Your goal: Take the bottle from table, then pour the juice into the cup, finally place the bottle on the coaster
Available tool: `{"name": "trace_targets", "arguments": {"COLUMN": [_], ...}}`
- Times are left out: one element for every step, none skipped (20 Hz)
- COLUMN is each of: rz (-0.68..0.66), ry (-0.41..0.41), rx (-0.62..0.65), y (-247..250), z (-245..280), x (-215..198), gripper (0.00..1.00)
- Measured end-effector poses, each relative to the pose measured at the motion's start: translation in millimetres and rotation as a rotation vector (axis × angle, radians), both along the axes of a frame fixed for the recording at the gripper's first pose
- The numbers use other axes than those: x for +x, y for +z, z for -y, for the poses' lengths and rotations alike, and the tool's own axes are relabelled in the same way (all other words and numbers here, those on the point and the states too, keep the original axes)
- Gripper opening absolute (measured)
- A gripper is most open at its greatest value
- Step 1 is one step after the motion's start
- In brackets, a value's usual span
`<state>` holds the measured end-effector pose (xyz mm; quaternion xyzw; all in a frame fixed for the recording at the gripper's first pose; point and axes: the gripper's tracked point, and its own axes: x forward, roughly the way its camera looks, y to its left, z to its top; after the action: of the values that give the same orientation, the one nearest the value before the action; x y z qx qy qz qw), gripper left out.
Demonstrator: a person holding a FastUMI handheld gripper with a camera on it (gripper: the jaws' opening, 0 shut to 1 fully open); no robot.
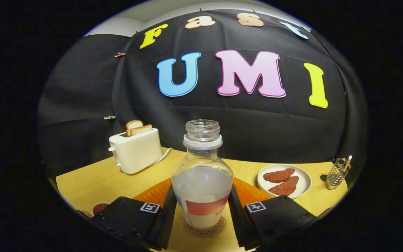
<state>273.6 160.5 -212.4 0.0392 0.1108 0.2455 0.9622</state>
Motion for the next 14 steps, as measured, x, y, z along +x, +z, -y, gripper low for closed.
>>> {"name": "trace_targets", "arguments": {"rz": [-0.003, -0.006, -0.009, -0.009, -0.009, -0.011, -0.012, -0.007, -0.001, 0.001, -0.007, -0.021, -0.039, -0.050], "ry": [-0.008, -0.010, -0.012, -0.012, -0.014, -0.012, -0.005, -0.007, -0.009, -0.009, -0.005, -0.002, -0.002, -0.002], "rx": [0.001, 0.004, 0.006, 0.006, 0.003, 0.003, -0.001, -0.018, -0.032, -0.033, -0.031, -0.031, -0.030, -0.023], "y": [-5.0, -8.1, -11.2, -13.7, -15.5, -17.8, -20.1, -22.4, -24.5, -26.0, -29.4, -34.4, -39.8, -42.5], "z": [0.9, 2.2, 2.8, 2.1, 1.8, 1.0, -1.1, 0.2, 2.2, 2.1, -0.3, -1.4, -2.7, -3.3], "x": [2.7, 4.0, 5.9, 7.4, 9.2, 9.5, 8.8, 10.0, 10.4, 10.3, 9.8, 8.3, 6.7, 4.6], "gripper": [0.73, 0.73, 0.73, 0.73, 0.73, 0.73, 0.74, 0.74, 0.74, 0.74, 0.74, 0.74, 0.74, 0.75]}}
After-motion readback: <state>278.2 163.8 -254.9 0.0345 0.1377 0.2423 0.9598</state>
